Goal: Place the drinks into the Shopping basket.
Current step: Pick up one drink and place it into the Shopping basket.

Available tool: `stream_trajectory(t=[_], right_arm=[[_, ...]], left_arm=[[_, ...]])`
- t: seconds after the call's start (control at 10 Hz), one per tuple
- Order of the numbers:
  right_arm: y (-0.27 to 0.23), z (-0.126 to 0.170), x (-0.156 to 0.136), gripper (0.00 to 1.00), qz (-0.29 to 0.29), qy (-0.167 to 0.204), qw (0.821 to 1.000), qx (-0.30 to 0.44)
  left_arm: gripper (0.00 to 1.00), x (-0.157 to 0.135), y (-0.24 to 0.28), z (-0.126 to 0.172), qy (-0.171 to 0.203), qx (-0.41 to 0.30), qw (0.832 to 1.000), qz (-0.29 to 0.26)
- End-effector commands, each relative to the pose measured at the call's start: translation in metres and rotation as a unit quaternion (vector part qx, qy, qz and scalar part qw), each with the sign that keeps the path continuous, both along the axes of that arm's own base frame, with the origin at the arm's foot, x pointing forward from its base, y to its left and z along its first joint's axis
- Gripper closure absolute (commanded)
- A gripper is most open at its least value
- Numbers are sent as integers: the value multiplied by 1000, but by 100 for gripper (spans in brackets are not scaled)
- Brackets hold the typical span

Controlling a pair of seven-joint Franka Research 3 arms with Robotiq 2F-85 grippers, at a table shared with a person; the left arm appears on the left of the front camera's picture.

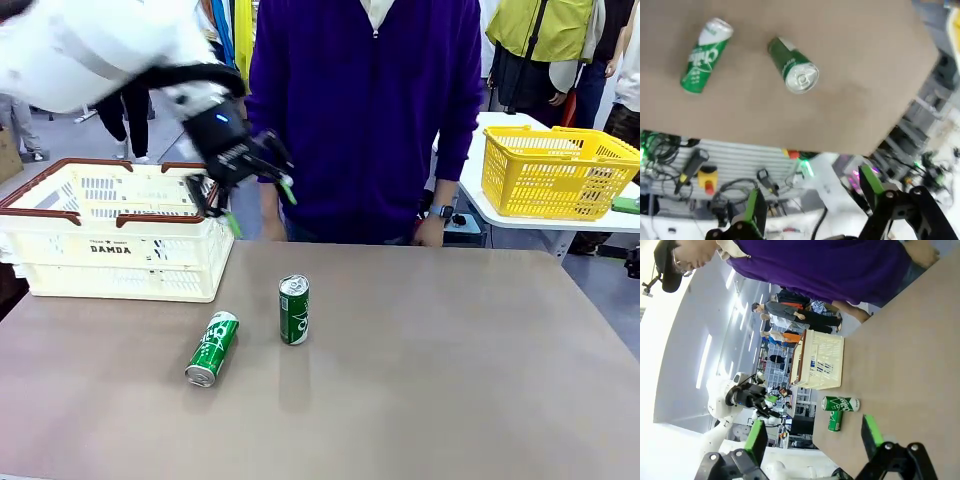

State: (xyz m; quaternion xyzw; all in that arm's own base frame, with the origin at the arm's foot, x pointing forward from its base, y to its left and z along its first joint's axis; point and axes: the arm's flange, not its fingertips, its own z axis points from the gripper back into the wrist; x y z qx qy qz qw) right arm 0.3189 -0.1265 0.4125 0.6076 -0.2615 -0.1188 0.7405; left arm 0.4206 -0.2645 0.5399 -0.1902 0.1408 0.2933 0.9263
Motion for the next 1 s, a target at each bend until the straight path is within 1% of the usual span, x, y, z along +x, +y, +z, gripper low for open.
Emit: stream_trajectory(t=[0.0,0.1,0.3,0.4,0.6,0.7,0.9], right_arm=[[0,3,0,0,-1,-3,1000,6],[0,3,0,0,-1,-3,1000,6],[0,3,0,0,-1,-3,1000,6],[0,3,0,0,-1,-3,1000,6],[0,3,0,0,-1,-3,1000,6],[0,3,0,0,-1,-3,1000,6],[0,3,0,0,-1,-3,1000,6]], left_arm=[[0,16,-18,-22,5,75,997,-10],[0,12,-35,-38,-21,96,995,-7],[0,2,-50,-64,-91,121,988,-30],[0,0,-53,-71,-87,121,988,-36],[0,-5,-54,-85,-108,135,983,-60],[0,-8,-54,-93,-112,140,980,-80],[0,-16,-55,-109,-133,117,970,-166]])
